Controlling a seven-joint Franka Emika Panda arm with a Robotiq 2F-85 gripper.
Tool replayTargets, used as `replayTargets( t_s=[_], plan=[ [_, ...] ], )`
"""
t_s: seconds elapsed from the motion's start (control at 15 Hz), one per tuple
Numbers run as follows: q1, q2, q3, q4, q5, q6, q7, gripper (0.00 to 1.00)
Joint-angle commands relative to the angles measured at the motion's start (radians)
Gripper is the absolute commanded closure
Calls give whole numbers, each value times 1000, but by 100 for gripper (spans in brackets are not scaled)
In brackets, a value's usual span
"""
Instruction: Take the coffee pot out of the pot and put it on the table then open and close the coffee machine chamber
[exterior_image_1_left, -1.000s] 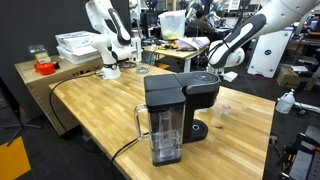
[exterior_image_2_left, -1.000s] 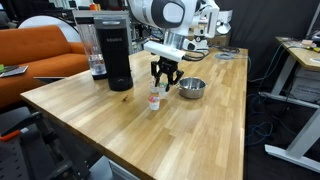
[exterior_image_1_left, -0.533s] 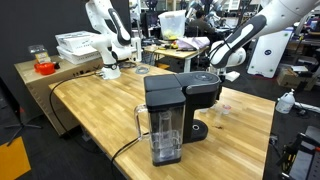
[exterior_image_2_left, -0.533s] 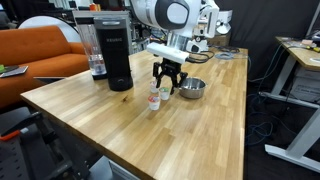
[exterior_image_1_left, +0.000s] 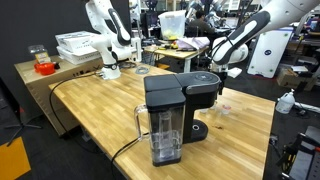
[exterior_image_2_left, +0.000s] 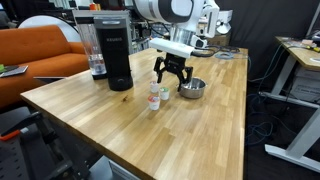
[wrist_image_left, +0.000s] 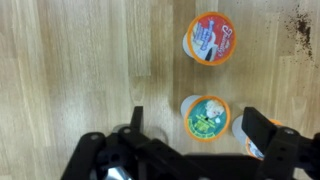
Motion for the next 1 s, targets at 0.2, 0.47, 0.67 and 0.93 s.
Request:
replayTargets(
  t_s=[0.2, 0.47, 0.67, 0.93],
  plan=[
    [11, -214, 35, -160, -15, 11, -13, 0],
    [27, -337, 31, -272, -10, 1, -5, 0],
    [42, -410, 22, -334, -18, 4, 14, 0],
    [62, -496, 15, -379, -28, 9, 31, 0]
  ],
)
